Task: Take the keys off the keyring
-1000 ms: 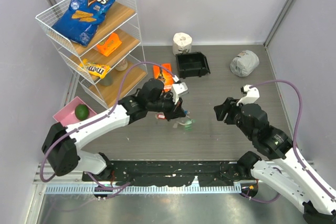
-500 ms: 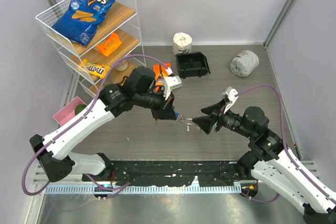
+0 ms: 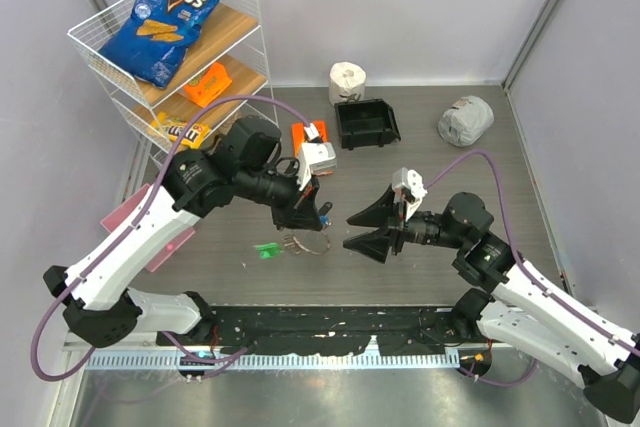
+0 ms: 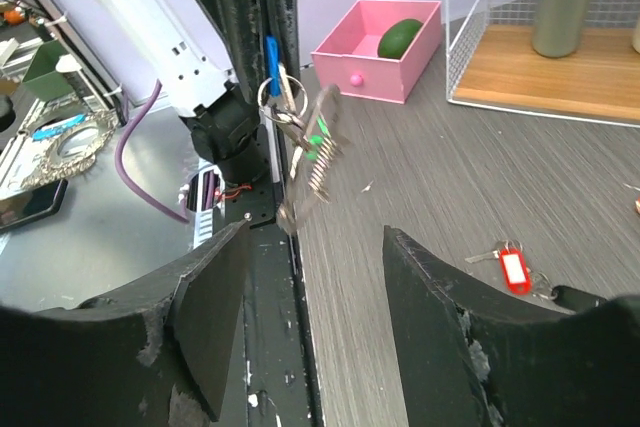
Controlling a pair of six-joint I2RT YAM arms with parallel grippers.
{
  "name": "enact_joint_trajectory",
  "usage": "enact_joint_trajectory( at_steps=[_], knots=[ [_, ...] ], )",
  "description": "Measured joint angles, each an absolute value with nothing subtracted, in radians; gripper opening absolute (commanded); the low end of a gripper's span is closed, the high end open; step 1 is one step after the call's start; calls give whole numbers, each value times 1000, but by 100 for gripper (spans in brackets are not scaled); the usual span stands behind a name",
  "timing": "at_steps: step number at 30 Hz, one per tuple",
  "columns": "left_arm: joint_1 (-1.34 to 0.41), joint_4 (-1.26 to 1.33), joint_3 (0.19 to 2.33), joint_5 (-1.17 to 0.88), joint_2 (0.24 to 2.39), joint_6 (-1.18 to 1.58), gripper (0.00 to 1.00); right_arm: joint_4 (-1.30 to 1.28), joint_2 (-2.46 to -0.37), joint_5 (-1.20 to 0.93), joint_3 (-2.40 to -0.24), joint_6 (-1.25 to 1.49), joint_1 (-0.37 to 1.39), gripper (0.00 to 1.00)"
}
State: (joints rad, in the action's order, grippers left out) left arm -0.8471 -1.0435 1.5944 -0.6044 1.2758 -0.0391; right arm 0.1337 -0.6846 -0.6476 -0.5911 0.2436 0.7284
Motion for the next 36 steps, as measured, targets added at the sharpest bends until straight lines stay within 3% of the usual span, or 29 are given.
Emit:
enact_joint_trajectory(
  at_steps=[17, 27, 31, 33, 36],
  knots=[
    [-847, -1123, 1638, -520, 1311, 73, 0, 179, -721, -445, -614, 134, 880, 58],
    [-847, -1135, 1640, -512, 1309, 128, 0, 229, -846, -386, -623, 84, 945, 52],
    [-847, -1134, 1640, -512, 1302, 133, 0, 242, -872, -385, -628, 80, 964, 44],
    [-847, -1134, 1640, -513, 1299, 141, 0, 254, -876, -382, -629, 78, 974, 31],
    [-847, -1133, 1639, -516, 1294, 154, 0, 269, -880, -372, -632, 81, 982, 29]
  ],
)
